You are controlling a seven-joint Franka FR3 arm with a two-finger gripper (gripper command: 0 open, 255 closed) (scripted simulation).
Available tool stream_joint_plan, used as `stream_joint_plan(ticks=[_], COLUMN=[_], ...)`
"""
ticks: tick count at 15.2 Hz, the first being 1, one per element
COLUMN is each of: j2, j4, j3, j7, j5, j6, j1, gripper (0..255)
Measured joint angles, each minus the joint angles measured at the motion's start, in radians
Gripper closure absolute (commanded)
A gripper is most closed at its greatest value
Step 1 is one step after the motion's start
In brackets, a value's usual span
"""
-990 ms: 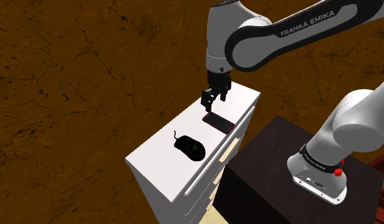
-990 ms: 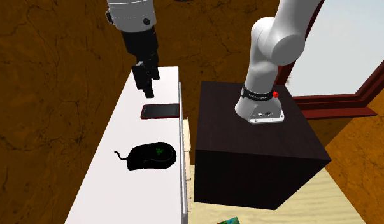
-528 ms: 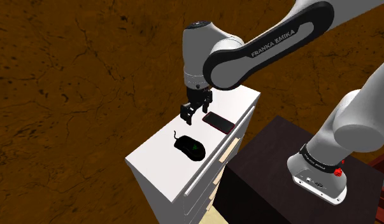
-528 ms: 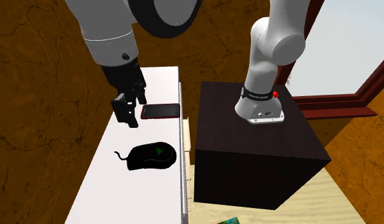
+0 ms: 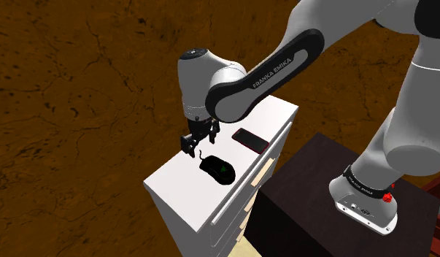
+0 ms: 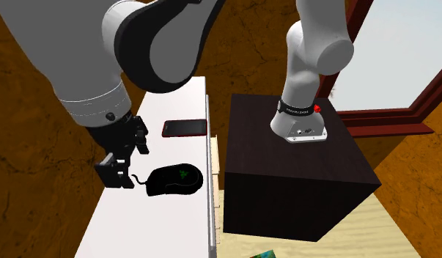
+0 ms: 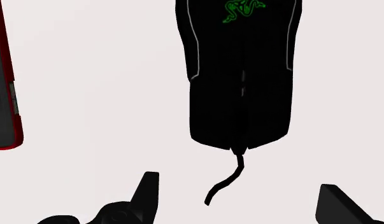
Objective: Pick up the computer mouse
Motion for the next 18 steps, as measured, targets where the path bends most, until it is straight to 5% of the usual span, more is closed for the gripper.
stream_joint_plan(ticks=[7, 8, 18], j2=[0.076, 0.081, 0.086], j4=[-0.009, -0.009, -0.008], j3=[-0.021, -0.023, -0.024], j7=[0.037, 0.039, 0.042], j5=[-0.052, -0.055, -0.058], j6=[0.076, 0.081, 0.084], j1=[0.021, 0.022, 0.024], gripper=[0, 255, 255])
